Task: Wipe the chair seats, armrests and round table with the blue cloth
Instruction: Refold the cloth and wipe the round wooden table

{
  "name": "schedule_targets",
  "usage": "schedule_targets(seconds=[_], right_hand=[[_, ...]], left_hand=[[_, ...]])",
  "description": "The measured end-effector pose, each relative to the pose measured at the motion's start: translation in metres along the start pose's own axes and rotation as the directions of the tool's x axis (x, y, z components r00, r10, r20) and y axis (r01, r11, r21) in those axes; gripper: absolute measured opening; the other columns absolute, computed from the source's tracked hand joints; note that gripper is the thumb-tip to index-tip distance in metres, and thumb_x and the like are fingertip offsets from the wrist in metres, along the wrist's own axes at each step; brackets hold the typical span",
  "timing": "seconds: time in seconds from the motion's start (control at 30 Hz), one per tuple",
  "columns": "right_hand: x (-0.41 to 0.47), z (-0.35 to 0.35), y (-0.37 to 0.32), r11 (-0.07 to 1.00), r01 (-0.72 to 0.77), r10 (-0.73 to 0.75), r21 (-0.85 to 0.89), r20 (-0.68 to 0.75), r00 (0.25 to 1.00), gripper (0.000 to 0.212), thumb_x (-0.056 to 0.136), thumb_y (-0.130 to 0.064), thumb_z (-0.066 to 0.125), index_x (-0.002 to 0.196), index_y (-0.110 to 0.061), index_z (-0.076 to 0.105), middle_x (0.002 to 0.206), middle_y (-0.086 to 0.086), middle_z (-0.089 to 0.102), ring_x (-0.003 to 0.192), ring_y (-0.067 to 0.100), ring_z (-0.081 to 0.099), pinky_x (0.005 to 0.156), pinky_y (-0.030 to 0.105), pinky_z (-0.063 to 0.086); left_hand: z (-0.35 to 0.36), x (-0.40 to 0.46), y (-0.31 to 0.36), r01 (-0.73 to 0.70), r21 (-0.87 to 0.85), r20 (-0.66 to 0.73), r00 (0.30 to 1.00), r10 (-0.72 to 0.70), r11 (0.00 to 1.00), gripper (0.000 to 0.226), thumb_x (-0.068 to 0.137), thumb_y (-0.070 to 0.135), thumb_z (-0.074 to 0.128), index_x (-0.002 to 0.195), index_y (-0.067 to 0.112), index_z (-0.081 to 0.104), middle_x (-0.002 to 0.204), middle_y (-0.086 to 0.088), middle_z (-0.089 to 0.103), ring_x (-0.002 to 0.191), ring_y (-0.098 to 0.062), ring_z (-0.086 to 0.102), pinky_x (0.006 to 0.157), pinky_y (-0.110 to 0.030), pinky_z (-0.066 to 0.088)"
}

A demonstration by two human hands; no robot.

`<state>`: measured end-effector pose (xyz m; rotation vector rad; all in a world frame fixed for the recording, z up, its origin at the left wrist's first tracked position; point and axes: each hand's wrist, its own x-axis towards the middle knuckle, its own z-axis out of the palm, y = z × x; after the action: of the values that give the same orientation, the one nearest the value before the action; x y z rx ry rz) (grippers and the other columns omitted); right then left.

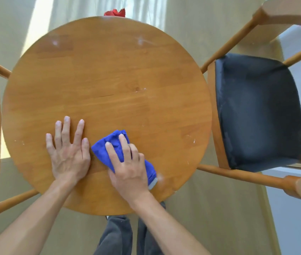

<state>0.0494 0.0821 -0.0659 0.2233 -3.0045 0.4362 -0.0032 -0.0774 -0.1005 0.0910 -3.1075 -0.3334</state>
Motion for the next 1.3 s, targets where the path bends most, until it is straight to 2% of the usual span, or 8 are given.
schedule_targets(seconds=[0.13, 0.23, 0.37, 0.67, 0.83, 1.0, 1.1, 1.3], right_hand=[[-0.007, -0.035, 0.118, 0.979, -0.183, 0.178, -0.085, -0.054, 0.982, 0.050, 0.073, -0.014, 0.068, 0.123, -0.017, 0.065, 0.136, 0.017, 0.054, 0.091, 0.038, 0.059, 0.074, 0.042, 0.049], [-0.028, -0.058, 0.177, 0.791, -0.611, 0.599, -0.025, -0.168, 0.783, 0.049, 0.080, -0.007, 0.068, 0.128, -0.007, 0.060, 0.136, 0.023, 0.049, 0.099, 0.044, 0.055, 0.087, 0.050, 0.046], [-0.041, -0.054, 0.158, 0.660, -0.737, 0.749, 0.150, -0.205, 0.629, 0.050, 0.081, 0.002, 0.066, 0.130, -0.002, 0.055, 0.135, 0.024, 0.047, 0.116, 0.044, 0.049, 0.099, 0.051, 0.041], [-0.047, 0.001, -0.038, 0.963, -0.233, 0.238, 0.137, -0.021, 0.971, 0.041, 0.082, -0.015, 0.060, 0.122, -0.025, 0.064, 0.133, 0.013, 0.057, 0.094, 0.031, 0.060, 0.074, 0.039, 0.047], [-0.067, -0.020, 0.026, 0.918, 0.366, -0.378, 0.150, 0.054, 0.924, 0.040, 0.084, -0.005, 0.053, 0.116, -0.027, 0.063, 0.132, 0.009, 0.060, 0.087, 0.029, 0.061, 0.069, 0.035, 0.048], [0.010, -0.042, 0.117, 0.983, -0.179, 0.176, -0.044, -0.059, 0.983, 0.051, 0.076, -0.011, 0.068, 0.126, -0.014, 0.063, 0.139, 0.018, 0.050, 0.096, 0.041, 0.058, 0.078, 0.045, 0.047], [0.063, -0.022, 0.080, 0.787, -0.617, 0.605, 0.010, -0.205, 0.769, 0.051, 0.083, -0.016, 0.063, 0.133, -0.014, 0.056, 0.144, 0.019, 0.044, 0.099, 0.042, 0.054, 0.084, 0.047, 0.041], [0.016, 0.013, -0.053, 0.996, 0.045, -0.047, 0.078, 0.024, 0.999, 0.052, 0.074, -0.018, 0.063, 0.126, -0.024, 0.062, 0.140, 0.013, 0.052, 0.097, 0.032, 0.059, 0.076, 0.039, 0.047]], left_hand=[[0.001, 0.000, -0.001, 0.010, 0.009, 0.037, 0.999, -0.010, 1.000, 0.054, 0.097, 0.039, 0.023, 0.150, 0.027, 0.027, 0.161, -0.005, 0.012, 0.148, -0.024, 0.007, 0.117, -0.049, 0.001], [0.001, -0.001, 0.003, 0.022, 0.017, 0.046, 0.999, -0.023, 1.000, 0.055, 0.097, 0.039, 0.022, 0.149, 0.027, 0.028, 0.161, -0.005, 0.012, 0.148, -0.025, 0.007, 0.117, -0.047, -0.001], [0.000, 0.004, 0.007, 0.026, 0.010, 0.050, 0.998, -0.026, 1.000, 0.056, 0.096, 0.038, 0.023, 0.149, 0.025, 0.029, 0.161, -0.006, 0.011, 0.148, -0.026, 0.008, 0.117, -0.043, -0.006], [-0.005, 0.004, 0.006, 0.025, -0.076, 0.032, 0.999, -0.023, 0.997, 0.053, 0.094, 0.033, 0.033, 0.146, 0.023, 0.040, 0.158, -0.007, 0.022, 0.147, -0.027, 0.016, 0.116, -0.051, 0.006], [-0.012, 0.009, 0.005, 0.125, -0.307, 0.121, 0.988, -0.091, 0.943, 0.050, 0.093, 0.031, 0.032, 0.141, 0.026, 0.048, 0.158, 0.003, 0.026, 0.147, -0.014, 0.012, 0.117, -0.039, -0.002], [-0.030, 0.010, 0.006, 0.183, -0.456, 0.200, 0.975, -0.100, 0.871, 0.050, 0.093, 0.028, 0.029, 0.141, 0.028, 0.046, 0.157, 0.012, 0.023, 0.147, -0.004, 0.007, 0.117, -0.032, -0.007], [-0.041, 0.015, 0.003, 0.231, -0.547, 0.214, 0.968, -0.132, 0.805, 0.052, 0.093, 0.028, 0.029, 0.142, 0.028, 0.044, 0.155, 0.013, 0.029, 0.145, -0.002, 0.013, 0.118, -0.032, -0.002], [-0.055, 0.025, -0.010, 0.363, -0.668, 0.188, 0.927, -0.325, 0.649, 0.050, 0.093, 0.030, 0.028, 0.136, 0.024, 0.053, 0.137, 0.004, 0.056, 0.132, -0.010, 0.041, 0.113, -0.039, 0.027]])
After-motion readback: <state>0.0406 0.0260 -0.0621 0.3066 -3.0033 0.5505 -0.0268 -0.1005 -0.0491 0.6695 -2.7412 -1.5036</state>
